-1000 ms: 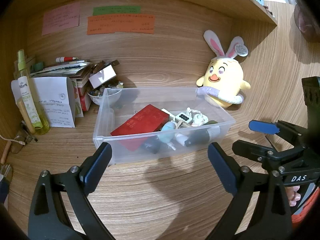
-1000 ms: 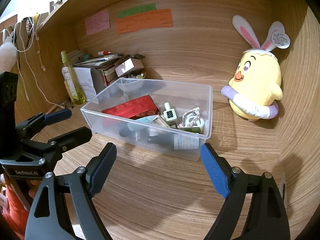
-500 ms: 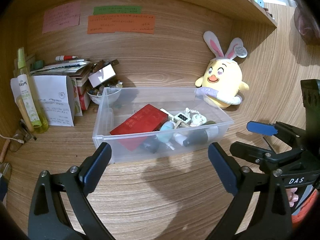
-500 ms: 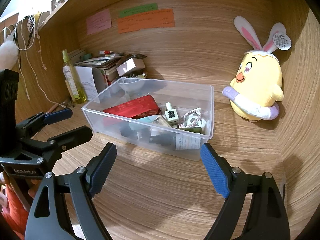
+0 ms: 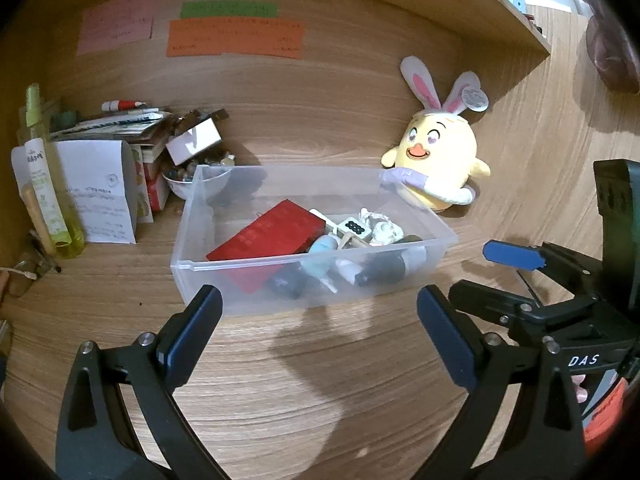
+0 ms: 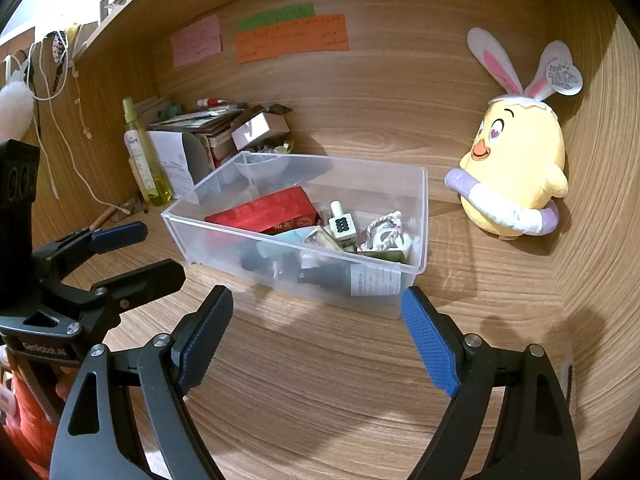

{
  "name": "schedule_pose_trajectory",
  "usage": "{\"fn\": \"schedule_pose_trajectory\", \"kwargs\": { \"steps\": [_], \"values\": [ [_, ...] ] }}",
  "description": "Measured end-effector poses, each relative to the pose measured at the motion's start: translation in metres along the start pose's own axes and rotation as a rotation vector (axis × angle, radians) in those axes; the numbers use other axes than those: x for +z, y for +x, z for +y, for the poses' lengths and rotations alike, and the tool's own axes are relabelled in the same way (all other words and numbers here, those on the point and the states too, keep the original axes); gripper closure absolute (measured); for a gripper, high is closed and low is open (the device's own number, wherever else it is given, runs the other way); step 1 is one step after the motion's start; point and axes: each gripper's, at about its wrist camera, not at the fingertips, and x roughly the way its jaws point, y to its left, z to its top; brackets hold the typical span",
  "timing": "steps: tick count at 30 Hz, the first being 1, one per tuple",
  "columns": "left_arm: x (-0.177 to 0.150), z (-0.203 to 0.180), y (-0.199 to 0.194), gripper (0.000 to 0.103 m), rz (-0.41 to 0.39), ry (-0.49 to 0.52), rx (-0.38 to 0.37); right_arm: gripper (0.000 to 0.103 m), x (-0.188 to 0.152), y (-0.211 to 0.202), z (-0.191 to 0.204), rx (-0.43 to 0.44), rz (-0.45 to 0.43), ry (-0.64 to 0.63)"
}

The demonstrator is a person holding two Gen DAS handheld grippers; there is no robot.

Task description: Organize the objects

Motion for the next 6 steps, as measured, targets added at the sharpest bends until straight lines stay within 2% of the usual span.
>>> {"fn": "schedule_pose_trajectory", "kwargs": {
  "steps": [6],
  "values": [
    [0.0005, -0.0004, -0.0019, 0.004, -0.009, 0.002, 0.008, 0.019, -0.0011, 0.0006, -0.0011, -0.003, 0.002, 0.004]
  ]
}}
